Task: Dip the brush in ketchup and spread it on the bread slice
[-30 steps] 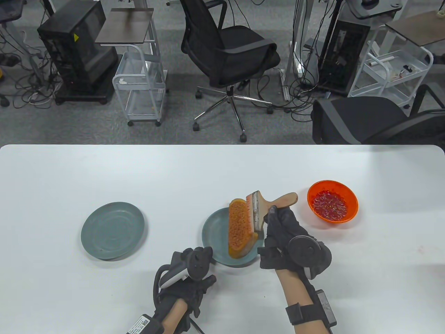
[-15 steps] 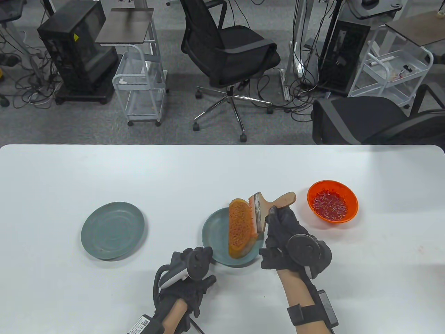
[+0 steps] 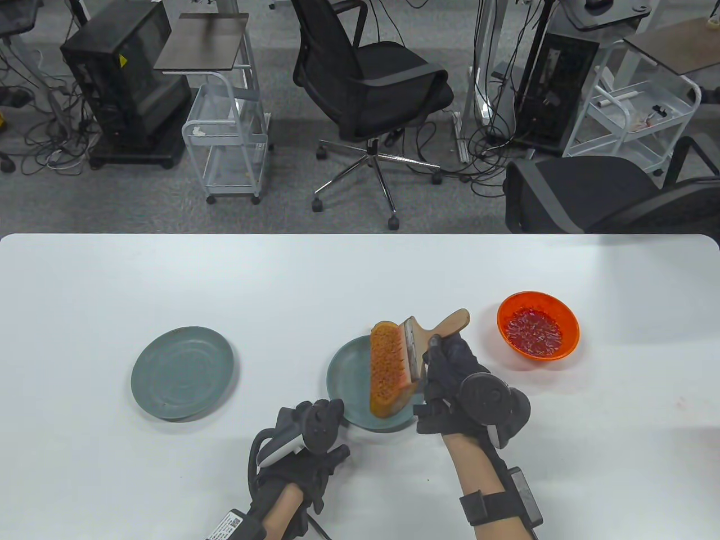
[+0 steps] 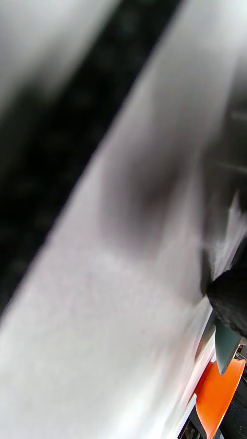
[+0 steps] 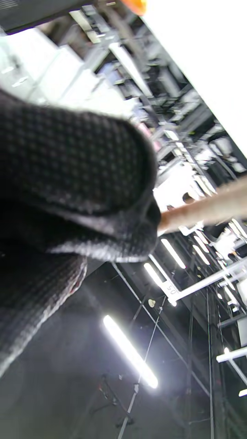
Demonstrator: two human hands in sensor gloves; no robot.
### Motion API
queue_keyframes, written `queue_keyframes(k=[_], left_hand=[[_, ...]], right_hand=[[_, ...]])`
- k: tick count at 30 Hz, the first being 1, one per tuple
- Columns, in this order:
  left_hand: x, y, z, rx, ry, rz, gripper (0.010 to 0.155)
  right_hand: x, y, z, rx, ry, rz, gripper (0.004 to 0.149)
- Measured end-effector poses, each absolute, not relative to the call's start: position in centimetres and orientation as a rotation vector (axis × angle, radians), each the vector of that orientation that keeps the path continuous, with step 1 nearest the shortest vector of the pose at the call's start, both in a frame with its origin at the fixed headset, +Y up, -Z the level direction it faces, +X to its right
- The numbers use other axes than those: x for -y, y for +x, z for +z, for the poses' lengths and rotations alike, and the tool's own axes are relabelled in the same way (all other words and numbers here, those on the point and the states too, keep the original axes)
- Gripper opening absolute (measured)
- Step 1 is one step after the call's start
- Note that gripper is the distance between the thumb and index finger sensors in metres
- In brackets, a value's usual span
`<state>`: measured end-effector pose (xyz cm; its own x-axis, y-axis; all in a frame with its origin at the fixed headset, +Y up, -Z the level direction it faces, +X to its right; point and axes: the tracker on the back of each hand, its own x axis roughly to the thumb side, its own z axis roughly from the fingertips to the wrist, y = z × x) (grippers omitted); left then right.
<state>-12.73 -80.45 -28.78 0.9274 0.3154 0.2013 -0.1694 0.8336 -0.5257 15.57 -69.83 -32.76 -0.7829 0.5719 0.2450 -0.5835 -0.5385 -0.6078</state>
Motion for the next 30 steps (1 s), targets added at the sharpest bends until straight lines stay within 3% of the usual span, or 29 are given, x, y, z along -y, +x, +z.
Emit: queue_keyframes(k=[4,10,19,26,30], left_hand=[[80.4,-12.7,-28.8,0.287,-0.531,0.260,0.076],[80.5,-12.7,-28.8,0.287,-0.526,0.265,0.076],[80.4,-12.8,-28.8,0.286,-0.531,0.266,0.076],[80.5,-12.8,-28.8,0.284,-0.535,0.271,0.076],[80.5,-12.8,-28.8,0.284,-0.536,0.273,0.076]], right_hand=[[69.6,15.4,-32.7,0.826,0.032,2.156,0.046],[72.3,14.4,-33.6,0.555,-0.044,2.008,0.046],[71.6,17.8,-33.1,0.824,-0.133,2.098,0.046],[72.8,16.4,-33.7,0.572,-0.103,1.948,0.046],[73.1,15.9,-33.6,0.584,-0.116,1.979,0.046]])
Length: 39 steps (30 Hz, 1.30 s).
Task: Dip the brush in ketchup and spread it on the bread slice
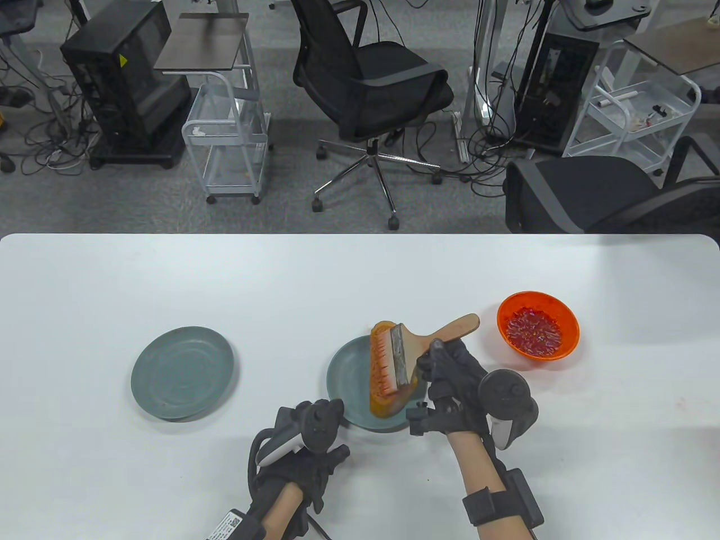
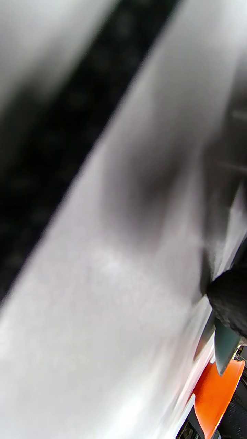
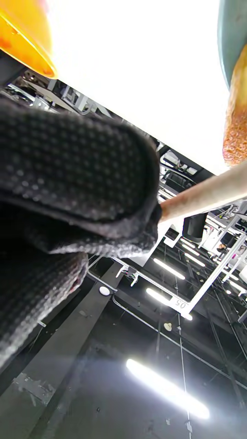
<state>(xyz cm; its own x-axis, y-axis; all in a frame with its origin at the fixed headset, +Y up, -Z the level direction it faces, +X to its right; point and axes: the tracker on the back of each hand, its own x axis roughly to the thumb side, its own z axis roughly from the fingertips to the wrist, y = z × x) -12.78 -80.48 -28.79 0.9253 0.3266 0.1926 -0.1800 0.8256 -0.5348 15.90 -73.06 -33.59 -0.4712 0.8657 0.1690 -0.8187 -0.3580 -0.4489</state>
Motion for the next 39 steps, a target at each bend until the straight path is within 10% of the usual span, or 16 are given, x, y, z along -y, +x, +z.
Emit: queue_keyframes(k=[6,18,39], left_hand=[[80.5,-12.8,-28.8,0.283,-0.538,0.273,0.076],[80.6,-12.9,-28.8,0.290,-0.534,0.281,0.076],[80.6,-12.9,-28.8,0.291,-0.544,0.281,0.076]], right_hand=[[71.0,16.7,-32.8,0.848,-0.075,2.155,0.046],[73.7,14.9,-33.7,0.525,-0.168,1.892,0.046],[72.9,17.3,-33.7,0.765,-0.147,2.070,0.047]])
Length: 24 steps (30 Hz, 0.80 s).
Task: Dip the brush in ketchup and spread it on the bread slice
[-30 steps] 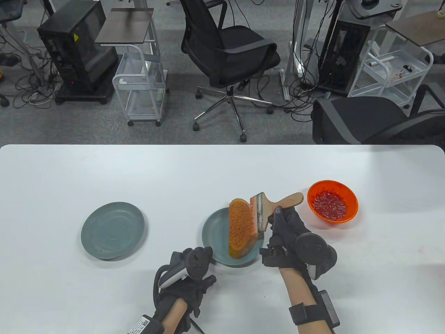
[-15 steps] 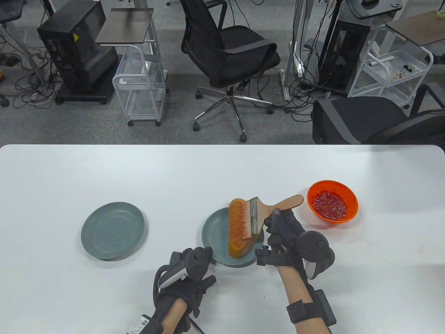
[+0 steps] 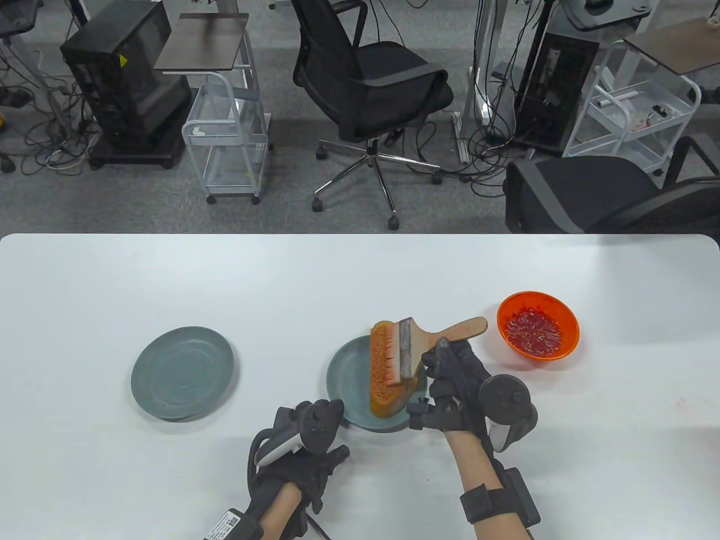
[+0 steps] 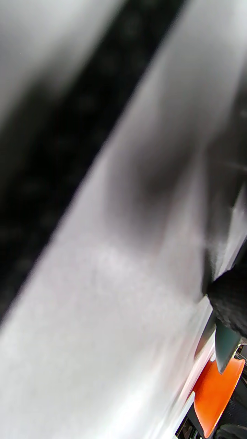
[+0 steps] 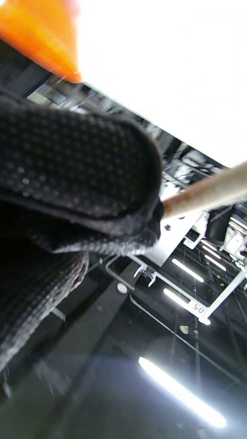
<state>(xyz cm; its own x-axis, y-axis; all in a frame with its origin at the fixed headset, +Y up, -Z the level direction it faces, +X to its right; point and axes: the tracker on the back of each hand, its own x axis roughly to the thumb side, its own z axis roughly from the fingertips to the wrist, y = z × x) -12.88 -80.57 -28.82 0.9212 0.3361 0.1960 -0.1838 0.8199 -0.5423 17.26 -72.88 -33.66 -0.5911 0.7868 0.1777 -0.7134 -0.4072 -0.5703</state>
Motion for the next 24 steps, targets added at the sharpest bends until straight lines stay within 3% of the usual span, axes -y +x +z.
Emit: queue_keyframes(k=[3,10,13,19,24], left_hand=[[80.5,-12.9,-28.8,0.290,-0.546,0.278,0.076],[80.6,-12.9,-28.8,0.290,-0.543,0.278,0.076],[80.6,-12.9,-28.8,0.291,-0.543,0.279,0.076],[80.6,-12.9,-28.8,0.292,-0.542,0.277,0.076],[80.5,-12.8,-28.8,0.291,-0.549,0.274,0.076]], right_hand=[[72.4,18.3,-33.3,0.828,-0.160,2.040,0.046],[74.0,15.7,-33.7,0.523,-0.194,1.833,0.046],[74.2,15.4,-34.0,0.491,-0.185,1.894,0.046],[73.0,18.4,-33.8,0.756,-0.208,2.029,0.046],[73.0,18.8,-33.8,0.640,-0.225,1.889,0.046]])
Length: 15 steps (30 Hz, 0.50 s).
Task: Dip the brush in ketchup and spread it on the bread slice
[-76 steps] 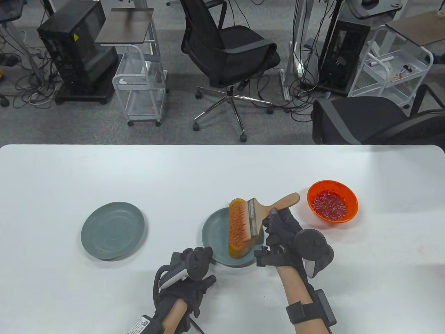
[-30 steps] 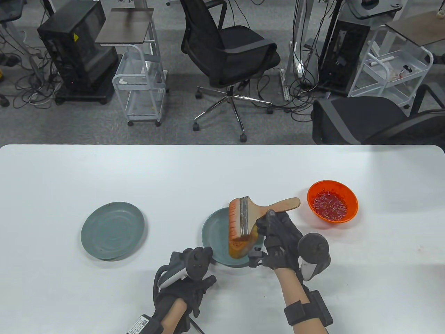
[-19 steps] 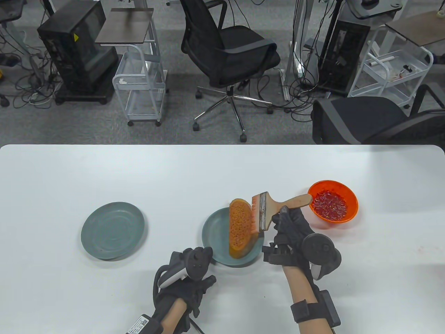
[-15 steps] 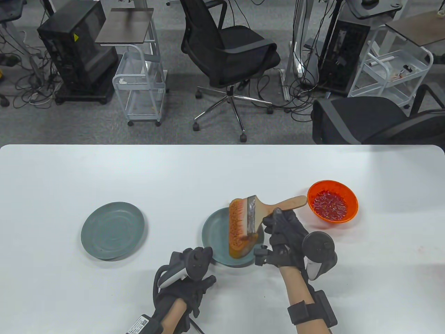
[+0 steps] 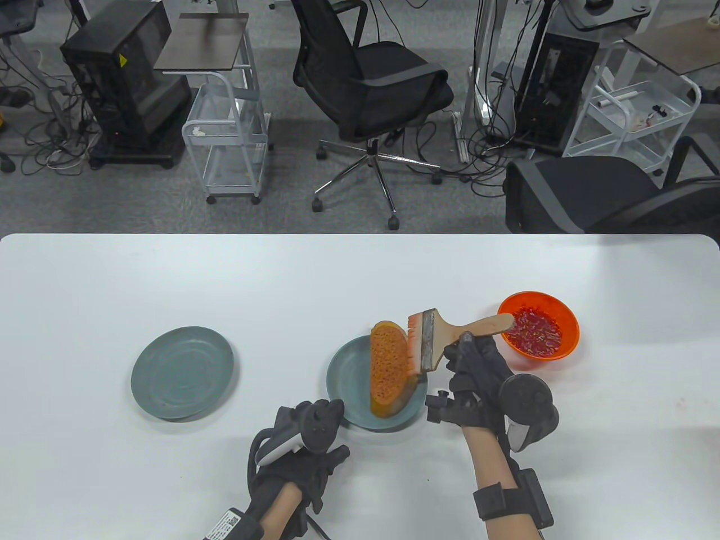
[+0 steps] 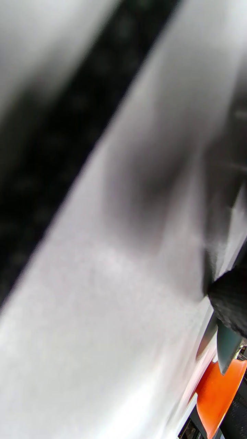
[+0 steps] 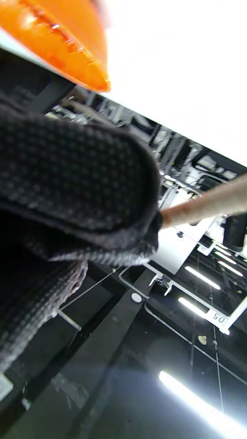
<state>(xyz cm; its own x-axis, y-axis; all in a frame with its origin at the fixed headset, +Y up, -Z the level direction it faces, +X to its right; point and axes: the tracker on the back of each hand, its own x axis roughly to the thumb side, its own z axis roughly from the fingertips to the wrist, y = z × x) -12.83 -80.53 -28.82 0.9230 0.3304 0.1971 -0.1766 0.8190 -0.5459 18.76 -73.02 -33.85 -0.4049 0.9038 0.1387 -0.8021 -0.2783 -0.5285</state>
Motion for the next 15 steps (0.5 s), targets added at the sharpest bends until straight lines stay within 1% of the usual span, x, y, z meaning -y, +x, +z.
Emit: queue_keyframes(k=[2,5,8,11,12,13,15], left_hand=[[80.5,-12.8,-28.8,0.292,-0.550,0.272,0.077],[80.5,-12.8,-28.8,0.291,-0.550,0.273,0.076],[80.6,-12.8,-28.8,0.293,-0.549,0.274,0.076],[80.6,-12.8,-28.8,0.293,-0.548,0.274,0.076],[80.6,-12.8,-28.8,0.293,-0.548,0.274,0.076],[80.6,-12.8,-28.8,0.293,-0.548,0.273,0.076],[80.6,-12.8,-28.8,0.292,-0.550,0.271,0.076]], right_hand=[[73.8,17.8,-34.1,0.524,-0.194,1.846,0.047],[74.2,16.6,-34.4,0.493,-0.148,1.905,0.046],[73.7,16.6,-34.2,0.582,-0.103,1.969,0.047],[72.1,16.9,-33.6,0.860,-0.018,2.130,0.046],[71.7,17.1,-33.4,0.910,0.003,2.154,0.047],[71.6,17.1,-33.3,0.903,0.001,2.107,0.046],[72.1,16.8,-33.4,0.785,-0.046,1.959,0.047]])
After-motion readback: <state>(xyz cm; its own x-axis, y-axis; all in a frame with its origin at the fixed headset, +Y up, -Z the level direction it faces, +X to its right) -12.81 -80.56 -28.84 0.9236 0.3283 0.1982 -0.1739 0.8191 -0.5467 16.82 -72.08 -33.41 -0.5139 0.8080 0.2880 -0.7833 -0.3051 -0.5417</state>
